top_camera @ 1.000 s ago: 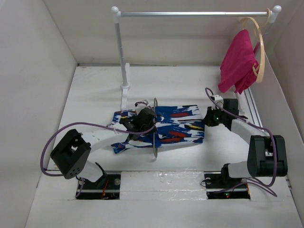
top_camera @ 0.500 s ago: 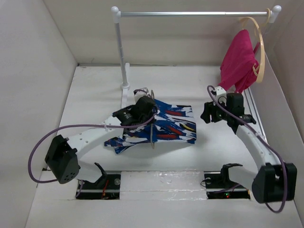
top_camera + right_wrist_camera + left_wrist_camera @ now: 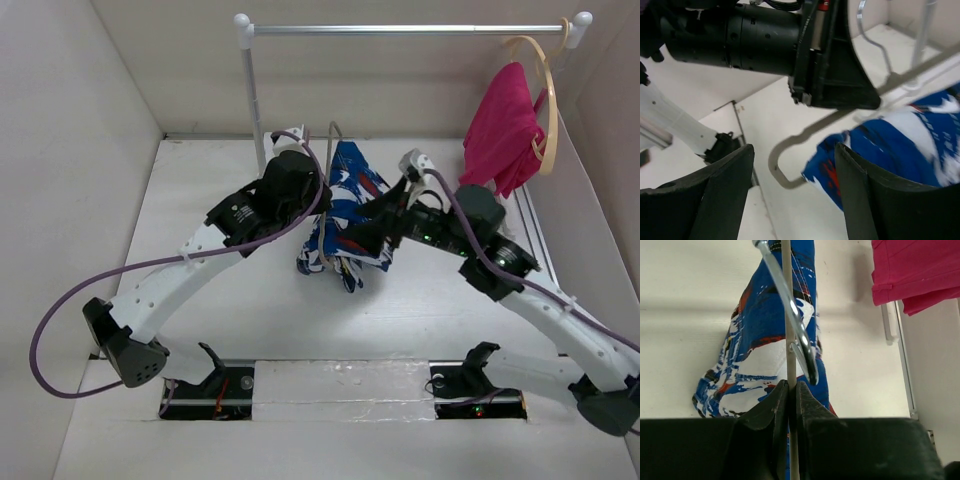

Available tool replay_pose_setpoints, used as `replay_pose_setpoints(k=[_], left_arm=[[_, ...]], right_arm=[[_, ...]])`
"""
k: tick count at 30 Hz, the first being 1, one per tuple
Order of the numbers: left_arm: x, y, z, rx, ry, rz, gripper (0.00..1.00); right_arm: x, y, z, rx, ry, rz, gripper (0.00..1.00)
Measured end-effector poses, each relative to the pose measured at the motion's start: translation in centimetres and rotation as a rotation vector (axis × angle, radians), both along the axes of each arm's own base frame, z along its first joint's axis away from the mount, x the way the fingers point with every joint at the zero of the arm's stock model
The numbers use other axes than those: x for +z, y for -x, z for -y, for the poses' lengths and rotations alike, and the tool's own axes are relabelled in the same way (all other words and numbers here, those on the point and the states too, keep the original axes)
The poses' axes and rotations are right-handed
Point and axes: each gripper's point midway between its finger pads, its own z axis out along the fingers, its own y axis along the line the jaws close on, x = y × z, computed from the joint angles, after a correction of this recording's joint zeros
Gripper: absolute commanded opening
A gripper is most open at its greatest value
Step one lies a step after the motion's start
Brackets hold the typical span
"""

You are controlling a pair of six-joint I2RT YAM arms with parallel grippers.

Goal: Place the trousers on the hanger
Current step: Place trousers on hanger

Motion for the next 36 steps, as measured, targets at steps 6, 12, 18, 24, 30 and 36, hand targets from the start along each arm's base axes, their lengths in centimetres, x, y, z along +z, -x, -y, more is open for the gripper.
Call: replay_pose_setpoints(k=[6,12,18,24,30,36], left_arm=[[-0.8,0.1,0.4,-0.019,-0.012,-0.024,0.0],[-1.5,0.4,0.2,-0.028,-0.033,-0.04,0.0],[-2.7,0.3,0.3,-0.024,-0.036,-0.049,0.0],[-4.1,0.5,-0.2,-0.01,-0.047,-0.056,0.0],[-2.7,-0.1,-1.1,0.029,-0.041,-0.007,0.0],[-1.8,-0.2,-0.6,0.01,-0.033,0.009,0.02]], right_arm=[[-4.1,-0.8,-5.1,0.038,0.012,-0.153,0.71],[-6.3,-1.1,-6.4,0.023,-0.008,-0.225,0.71],[-7.6,-1.3,-8.3,0.038,-0.051,-0.279,0.71],[-10.1,-0.9,-9.3,0.04,-0.091,-0.39,0.4],[-11.6,-1.7,-8.9,-0.047,-0.108,-0.482,0.08],[-10.3,-1.8,-8.6,-0.064,-0.164,-0.494,0.0]])
